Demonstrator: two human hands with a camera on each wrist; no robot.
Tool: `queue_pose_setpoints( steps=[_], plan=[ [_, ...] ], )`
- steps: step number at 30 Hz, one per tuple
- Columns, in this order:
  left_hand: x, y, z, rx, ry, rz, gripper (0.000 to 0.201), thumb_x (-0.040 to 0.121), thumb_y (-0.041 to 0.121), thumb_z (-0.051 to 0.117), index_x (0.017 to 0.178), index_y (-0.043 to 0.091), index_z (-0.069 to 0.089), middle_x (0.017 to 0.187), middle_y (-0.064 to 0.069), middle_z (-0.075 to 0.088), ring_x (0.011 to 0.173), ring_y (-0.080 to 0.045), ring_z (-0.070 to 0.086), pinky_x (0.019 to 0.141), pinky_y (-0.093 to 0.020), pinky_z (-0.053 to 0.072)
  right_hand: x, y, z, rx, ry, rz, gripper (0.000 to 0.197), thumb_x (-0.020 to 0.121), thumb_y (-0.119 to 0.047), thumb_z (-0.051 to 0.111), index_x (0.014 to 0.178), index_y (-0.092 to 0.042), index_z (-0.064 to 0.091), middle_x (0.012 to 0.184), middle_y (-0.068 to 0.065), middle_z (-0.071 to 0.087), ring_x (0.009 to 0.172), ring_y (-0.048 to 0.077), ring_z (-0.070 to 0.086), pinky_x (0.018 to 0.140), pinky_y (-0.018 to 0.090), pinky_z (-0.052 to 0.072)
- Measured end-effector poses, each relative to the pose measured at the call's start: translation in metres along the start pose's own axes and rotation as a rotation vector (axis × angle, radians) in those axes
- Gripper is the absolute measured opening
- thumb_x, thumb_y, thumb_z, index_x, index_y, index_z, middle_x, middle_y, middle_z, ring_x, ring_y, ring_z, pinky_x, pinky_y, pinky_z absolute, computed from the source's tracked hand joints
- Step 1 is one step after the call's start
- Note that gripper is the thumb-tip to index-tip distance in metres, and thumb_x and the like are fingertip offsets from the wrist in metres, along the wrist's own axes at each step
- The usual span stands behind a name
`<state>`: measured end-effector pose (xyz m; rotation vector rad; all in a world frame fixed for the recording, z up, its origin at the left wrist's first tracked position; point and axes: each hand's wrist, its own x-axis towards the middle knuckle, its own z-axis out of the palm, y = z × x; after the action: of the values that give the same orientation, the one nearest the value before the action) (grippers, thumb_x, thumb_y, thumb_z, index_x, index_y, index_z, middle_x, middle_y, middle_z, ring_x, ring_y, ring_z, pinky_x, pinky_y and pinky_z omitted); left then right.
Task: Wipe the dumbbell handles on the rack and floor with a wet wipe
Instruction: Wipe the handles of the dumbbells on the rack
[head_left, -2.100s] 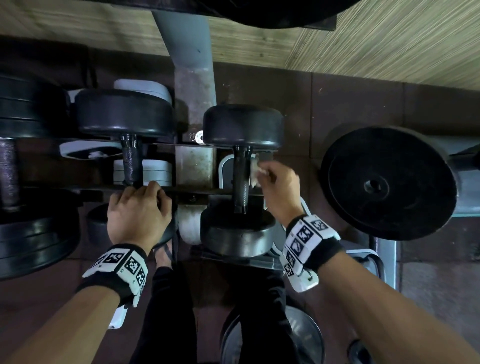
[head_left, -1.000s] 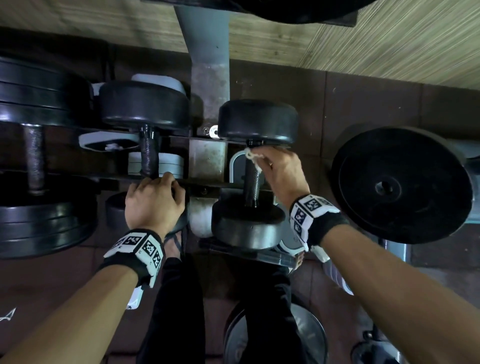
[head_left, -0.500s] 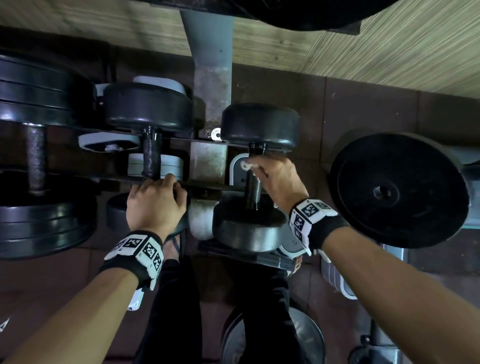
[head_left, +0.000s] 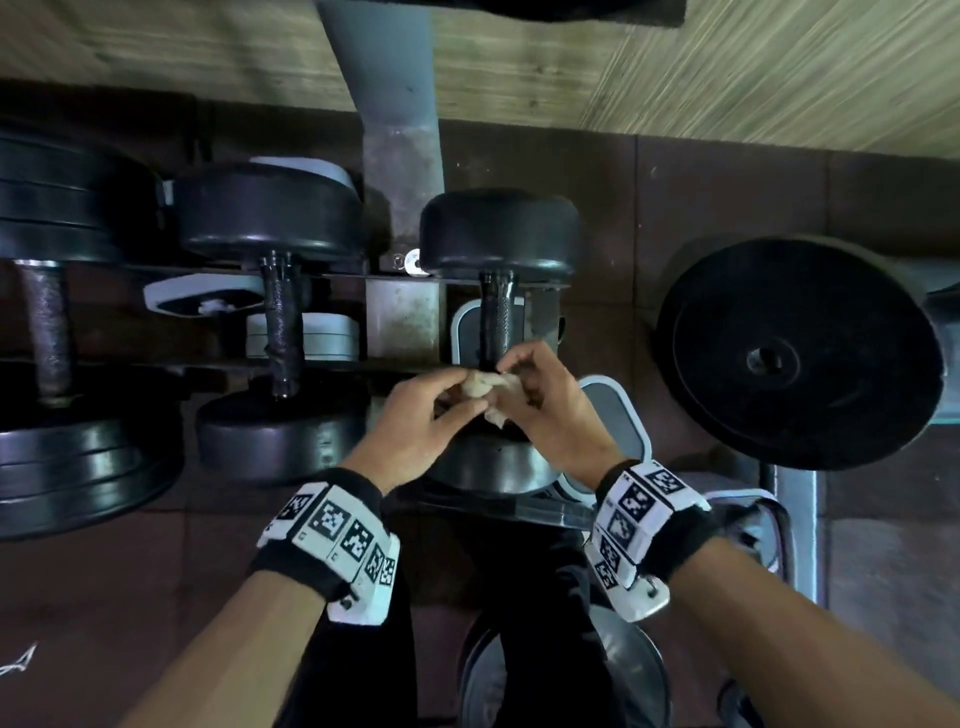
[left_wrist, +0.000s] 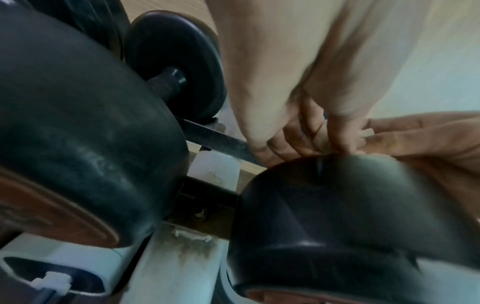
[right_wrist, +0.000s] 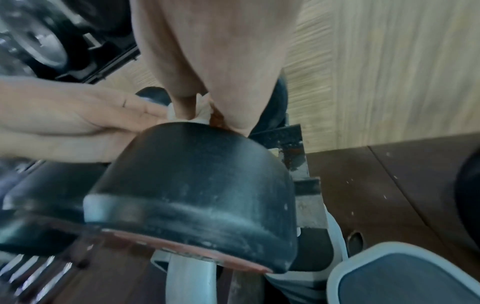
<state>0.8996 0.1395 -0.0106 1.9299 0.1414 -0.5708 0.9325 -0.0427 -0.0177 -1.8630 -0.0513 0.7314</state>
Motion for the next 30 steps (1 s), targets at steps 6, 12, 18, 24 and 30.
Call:
queue_pose_setpoints(
  steps=[6, 12, 18, 24, 30],
  plan=[
    [0.021, -0.001, -0.014, 0.16, 0.23, 0.027, 0.017, 0.092, 0.017, 0.069, 0.105, 0.006, 0.068, 0.102, -0.003, 0.072, 0.085, -0.008, 0.068, 0.077, -0.009, 0.049, -0.011, 0.016, 0.019, 0.103, 0.313, 0.067, 0.022, 0.097, -0.027, 0.064, 0.118, -0.027, 0.056, 0.089, -0.002, 0.069, 0.08, 0.011, 0.063, 0.078, 0.028, 0.051],
    [0.073, 0.002, -0.004, 0.354, 0.469, 0.031, 0.025, 0.095, 0.012, 0.064, 0.118, 0.005, 0.069, 0.107, -0.007, 0.073, 0.092, -0.018, 0.066, 0.088, -0.015, 0.045, -0.004, 0.019, 0.055, -0.107, 0.753, 0.115, 0.035, 0.099, -0.049, 0.041, 0.107, -0.021, 0.061, 0.093, -0.004, 0.07, 0.092, 0.023, 0.063, 0.085, 0.043, 0.049],
    [0.044, -0.003, 0.013, 0.415, 0.261, 0.071, 0.024, 0.099, 0.02, 0.06, 0.079, 0.01, 0.068, 0.06, 0.005, 0.061, 0.05, -0.007, 0.05, 0.055, -0.013, 0.03, -0.003, 0.026, 0.054, -0.184, 0.747, 0.022, 0.037, 0.098, -0.043, 0.039, 0.098, -0.016, 0.064, 0.087, 0.004, 0.07, 0.085, 0.032, 0.063, 0.077, 0.044, 0.05],
    [0.047, -0.005, 0.012, 0.22, 0.169, -0.112, 0.023, 0.099, 0.022, 0.06, 0.098, 0.006, 0.076, 0.086, -0.005, 0.072, 0.073, -0.013, 0.06, 0.069, -0.019, 0.042, -0.004, 0.025, 0.054, -0.245, 0.754, 0.011, 0.039, 0.098, -0.038, 0.038, 0.086, -0.011, 0.063, 0.075, 0.006, 0.065, 0.074, 0.035, 0.059, 0.069, 0.04, 0.041],
    [0.074, 0.001, 0.008, 0.099, 0.292, -0.057, 0.029, 0.102, 0.017, 0.053, 0.081, 0.01, 0.071, 0.07, 0.007, 0.061, 0.058, 0.0, 0.046, 0.059, -0.012, 0.039, -0.004, 0.022, 0.055, -0.234, 0.756, 0.018, 0.036, 0.096, -0.036, 0.039, 0.082, -0.011, 0.062, 0.072, 0.005, 0.063, 0.072, 0.033, 0.058, 0.068, 0.039, 0.042]
  ],
)
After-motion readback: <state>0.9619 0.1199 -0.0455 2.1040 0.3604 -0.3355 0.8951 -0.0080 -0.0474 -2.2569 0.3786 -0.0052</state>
